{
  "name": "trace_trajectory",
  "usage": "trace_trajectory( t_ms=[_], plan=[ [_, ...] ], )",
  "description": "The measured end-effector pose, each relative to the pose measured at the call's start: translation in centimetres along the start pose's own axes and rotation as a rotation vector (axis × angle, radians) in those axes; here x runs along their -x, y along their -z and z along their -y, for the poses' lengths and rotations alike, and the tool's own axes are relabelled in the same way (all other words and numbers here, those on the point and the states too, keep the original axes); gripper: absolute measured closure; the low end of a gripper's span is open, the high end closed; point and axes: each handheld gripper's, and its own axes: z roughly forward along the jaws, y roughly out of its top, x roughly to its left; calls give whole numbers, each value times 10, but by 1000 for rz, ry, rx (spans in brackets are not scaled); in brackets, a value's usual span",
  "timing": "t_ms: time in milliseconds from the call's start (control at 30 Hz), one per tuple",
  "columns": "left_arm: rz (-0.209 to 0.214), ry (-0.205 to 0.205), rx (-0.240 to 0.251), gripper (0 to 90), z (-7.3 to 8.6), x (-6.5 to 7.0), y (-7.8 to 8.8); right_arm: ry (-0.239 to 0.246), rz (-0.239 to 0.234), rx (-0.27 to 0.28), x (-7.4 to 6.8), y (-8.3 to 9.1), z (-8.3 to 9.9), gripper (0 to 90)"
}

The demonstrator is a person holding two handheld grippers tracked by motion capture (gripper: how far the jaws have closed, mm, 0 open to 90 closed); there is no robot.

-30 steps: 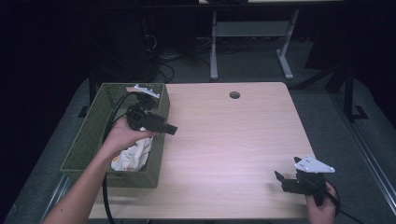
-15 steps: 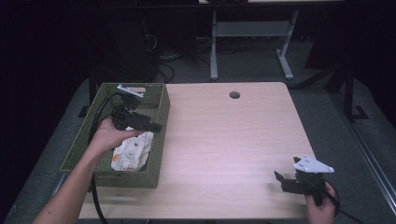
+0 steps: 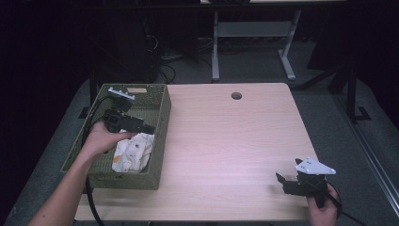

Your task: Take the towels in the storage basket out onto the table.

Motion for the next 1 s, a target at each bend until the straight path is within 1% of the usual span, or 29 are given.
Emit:
trace_trajectory(
  t_ms=[100, 133, 167, 233, 367, 400, 567, 633, 800, 1000],
  plan=[
    [-11, 13, -1, 210, 4, -5, 0, 1, 1, -1, 0, 0, 0, 139],
    [-19, 27, -3, 209, 6, -10, 0, -2, -2, -2, -1, -1, 0, 139],
    [-19, 27, -3, 209, 6, -10, 0, -2, -2, -2, -1, -1, 0, 139],
    [-24, 37, 0, 209, 9, -14, 1, -1, -1, -2, -1, 0, 0, 139],
    [-47, 56, -14, 214, 16, -24, -1, 0, -1, -2, -1, 0, 0, 139],
    [-50, 68, -14, 216, 18, -26, -1, 1, -2, -1, -1, 0, 0, 139],
    [-80, 96, -26, 217, 26, -39, -2, -1, -1, -2, -1, 0, 0, 139],
    [-92, 113, -27, 217, 30, -44, -3, 0, 0, -2, -1, 0, 0, 139],
    [-132, 133, -68, 218, 38, -53, -8, 0, 1, -2, -1, 1, 0, 139],
    [-167, 156, -103, 218, 44, -61, -13, -2, 4, 2, 0, 1, 0, 139]
  ],
)
